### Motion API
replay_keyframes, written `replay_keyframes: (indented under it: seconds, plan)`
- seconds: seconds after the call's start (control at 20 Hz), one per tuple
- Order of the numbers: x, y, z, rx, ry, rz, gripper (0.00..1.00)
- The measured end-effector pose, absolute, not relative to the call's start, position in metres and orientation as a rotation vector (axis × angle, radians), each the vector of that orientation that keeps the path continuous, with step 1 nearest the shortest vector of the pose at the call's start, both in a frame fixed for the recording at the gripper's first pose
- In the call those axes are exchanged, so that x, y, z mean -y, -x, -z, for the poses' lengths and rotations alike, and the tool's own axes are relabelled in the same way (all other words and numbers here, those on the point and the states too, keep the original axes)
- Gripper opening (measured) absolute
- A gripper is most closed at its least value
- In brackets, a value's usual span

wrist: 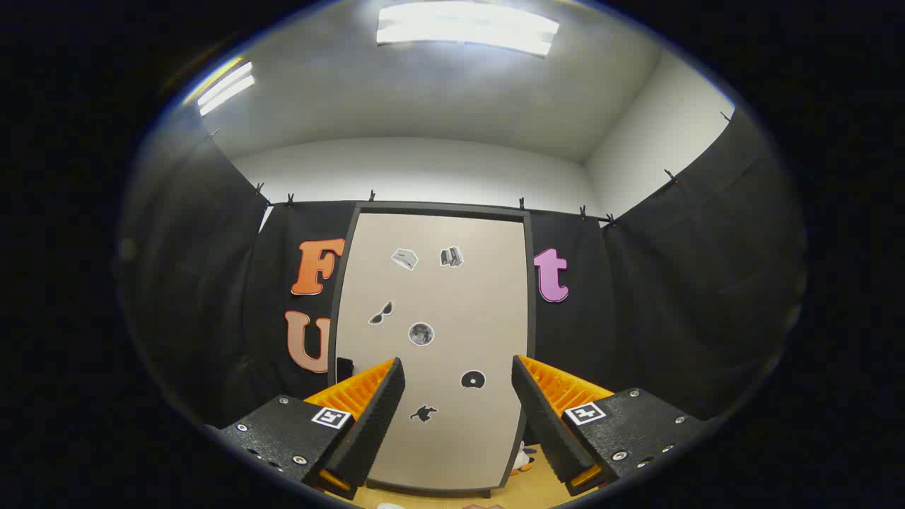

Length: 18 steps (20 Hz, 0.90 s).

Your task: Open the shoe cabinet door, grab the shoes and put them into the shoe cabinet, then close the shoe cabinet door.

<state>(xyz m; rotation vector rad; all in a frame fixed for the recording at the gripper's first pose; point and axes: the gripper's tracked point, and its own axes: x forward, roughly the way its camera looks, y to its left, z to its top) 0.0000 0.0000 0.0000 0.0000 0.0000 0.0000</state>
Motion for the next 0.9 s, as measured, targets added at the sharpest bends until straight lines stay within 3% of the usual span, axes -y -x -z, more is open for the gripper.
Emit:
replay_keyframes:
  seconds: [0.9]
  plan:
    - [-0.007,-0.013,0.01,-0.023,-0.038,-0.012,0.95]
